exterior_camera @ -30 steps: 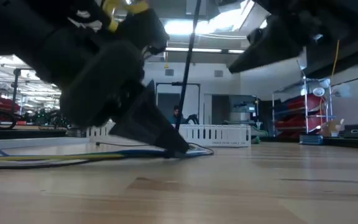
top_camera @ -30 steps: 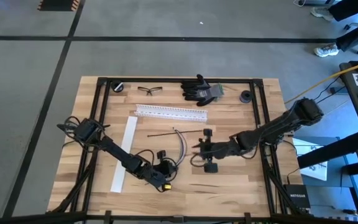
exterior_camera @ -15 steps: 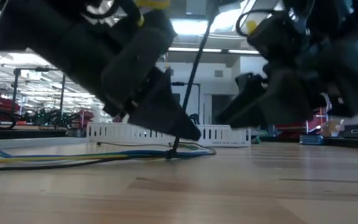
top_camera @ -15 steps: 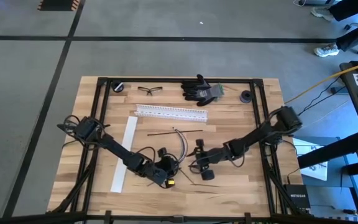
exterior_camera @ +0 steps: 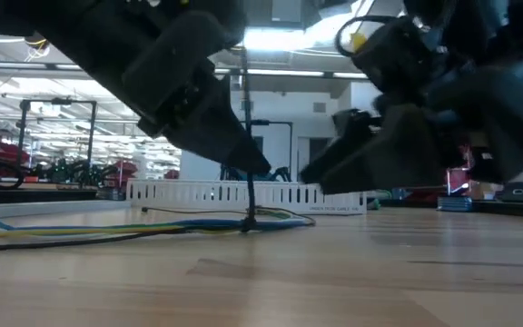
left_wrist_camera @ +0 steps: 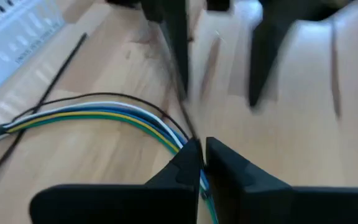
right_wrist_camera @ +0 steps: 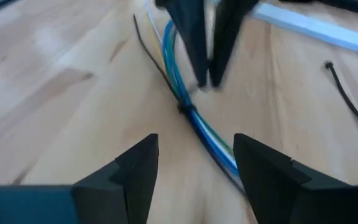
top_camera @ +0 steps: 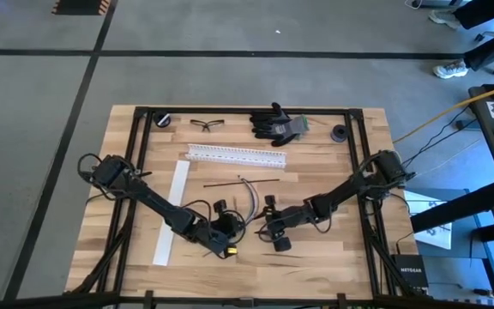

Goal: Ziptie cables
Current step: Wrap the black zip tie on the cable

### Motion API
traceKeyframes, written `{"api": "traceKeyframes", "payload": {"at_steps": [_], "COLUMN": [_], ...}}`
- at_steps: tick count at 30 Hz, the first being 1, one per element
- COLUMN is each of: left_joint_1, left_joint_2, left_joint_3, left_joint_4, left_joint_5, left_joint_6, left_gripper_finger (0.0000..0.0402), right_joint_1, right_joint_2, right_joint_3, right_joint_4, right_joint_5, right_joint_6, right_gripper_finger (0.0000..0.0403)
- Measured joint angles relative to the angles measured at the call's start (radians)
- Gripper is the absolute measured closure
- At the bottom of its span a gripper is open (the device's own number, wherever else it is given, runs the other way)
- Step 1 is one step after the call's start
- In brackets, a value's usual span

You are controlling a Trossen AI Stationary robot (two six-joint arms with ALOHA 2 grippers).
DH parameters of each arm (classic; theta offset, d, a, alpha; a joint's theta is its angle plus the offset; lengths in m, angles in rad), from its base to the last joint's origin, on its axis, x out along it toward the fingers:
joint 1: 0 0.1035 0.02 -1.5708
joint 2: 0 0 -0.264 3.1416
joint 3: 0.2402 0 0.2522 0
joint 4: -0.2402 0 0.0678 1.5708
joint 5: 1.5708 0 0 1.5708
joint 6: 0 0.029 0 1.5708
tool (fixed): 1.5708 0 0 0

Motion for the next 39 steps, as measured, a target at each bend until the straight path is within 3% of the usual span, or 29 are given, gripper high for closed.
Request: {"api": "traceKeyframes", "payload": {"at_steps": [9,12,18,20,29,34,39], "left_joint_1": [0.000,0.000,-0.001,-0.001,0.000,0.001,0.009], "left_joint_2": [-0.057,-0.062,-0.070,-0.071,-0.071,-0.071,-0.098], "left_joint_3": [0.000,0.000,0.000,0.000,0.000,0.000,0.000], "left_joint_4": [-0.039,-0.045,-0.051,-0.053,-0.051,-0.051,-0.070], "left_joint_5": [-0.038,-0.043,-0.058,-0.059,-0.060,-0.044,0.005], "left_joint_6": [-0.004,-0.004,0.003,0.003,0.005,0.005,0.008], "left_gripper_finger": [0.0401,0.0401,0.0402,0.0402,0.0401,0.0398,0.0350], "right_joint_1": [-0.008,-0.027,-0.060,-0.061,-0.059,-0.059,-0.061], "right_joint_2": [0.120,0.122,0.128,0.138,0.146,0.061,-0.050], "right_joint_3": [0.154,0.179,0.203,0.209,0.208,0.209,0.208], "right_joint_4": [0.010,-0.006,-0.009,0.001,-0.047,-0.177,-0.388], "right_joint_5": [0.011,0.022,-0.025,-0.038,0.000,0.009,0.013], "right_joint_6": [-0.023,-0.023,0.001,0.006,0.008,-0.030,-0.056], "right_gripper_finger": [0.0225,0.0266,0.0385,0.0393,0.0291,0.0224,0.0180]}}
